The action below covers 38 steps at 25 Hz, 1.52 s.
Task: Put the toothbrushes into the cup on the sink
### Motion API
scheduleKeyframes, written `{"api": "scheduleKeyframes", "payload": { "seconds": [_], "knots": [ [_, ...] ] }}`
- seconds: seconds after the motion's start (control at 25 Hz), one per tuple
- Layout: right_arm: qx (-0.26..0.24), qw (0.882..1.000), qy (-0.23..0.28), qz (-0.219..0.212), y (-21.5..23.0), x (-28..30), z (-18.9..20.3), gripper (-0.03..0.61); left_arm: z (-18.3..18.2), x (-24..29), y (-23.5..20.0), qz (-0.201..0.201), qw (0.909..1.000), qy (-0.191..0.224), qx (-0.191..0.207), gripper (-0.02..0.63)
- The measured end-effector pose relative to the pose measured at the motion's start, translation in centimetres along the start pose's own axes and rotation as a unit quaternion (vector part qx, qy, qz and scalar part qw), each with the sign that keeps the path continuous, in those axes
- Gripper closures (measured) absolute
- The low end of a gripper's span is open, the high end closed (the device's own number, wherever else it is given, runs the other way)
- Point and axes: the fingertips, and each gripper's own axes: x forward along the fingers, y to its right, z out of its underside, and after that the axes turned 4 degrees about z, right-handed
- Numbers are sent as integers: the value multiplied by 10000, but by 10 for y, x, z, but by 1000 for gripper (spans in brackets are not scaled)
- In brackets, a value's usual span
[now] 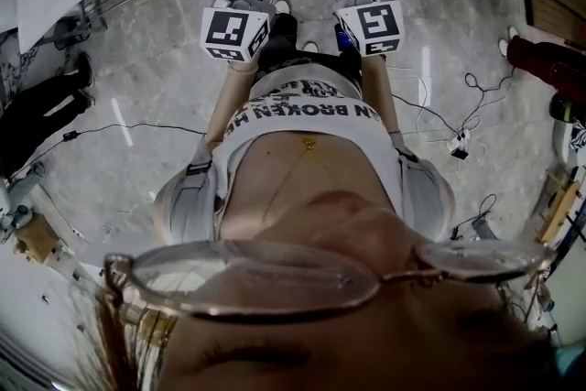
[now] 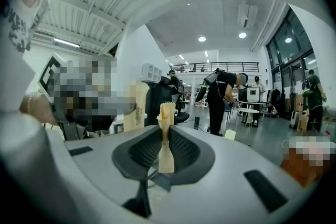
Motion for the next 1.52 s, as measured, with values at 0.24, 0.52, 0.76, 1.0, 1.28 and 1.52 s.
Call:
{"api": "scheduleKeyframes", "payload": {
  "seconds": [0.24,0.52,0.76,1.0,1.28,1.52],
  "knots": [
    [-29,9997,-53,229,26,36,-5,522,-7,40,-29,336,9994,44,-13,589],
    [-68,9992,-67,394,48,88,-15,522,-11,78,-71,581,9982,77,-89,589],
    [-95,9989,-135,428,49,125,-19,522,-10,90,-107,622,9980,19,-91,589],
    [-68,9983,-132,558,53,145,-24,522,-12,97,-129,711,9974,38,-97,589],
    [30,9978,-86,662,49,171,-28,522,-13,101,-155,876,9961,20,-84,589],
    [66,9972,-121,728,49,184,-28,522,-11,103,-171,897,9958,18,-174,590]
  ]
}}
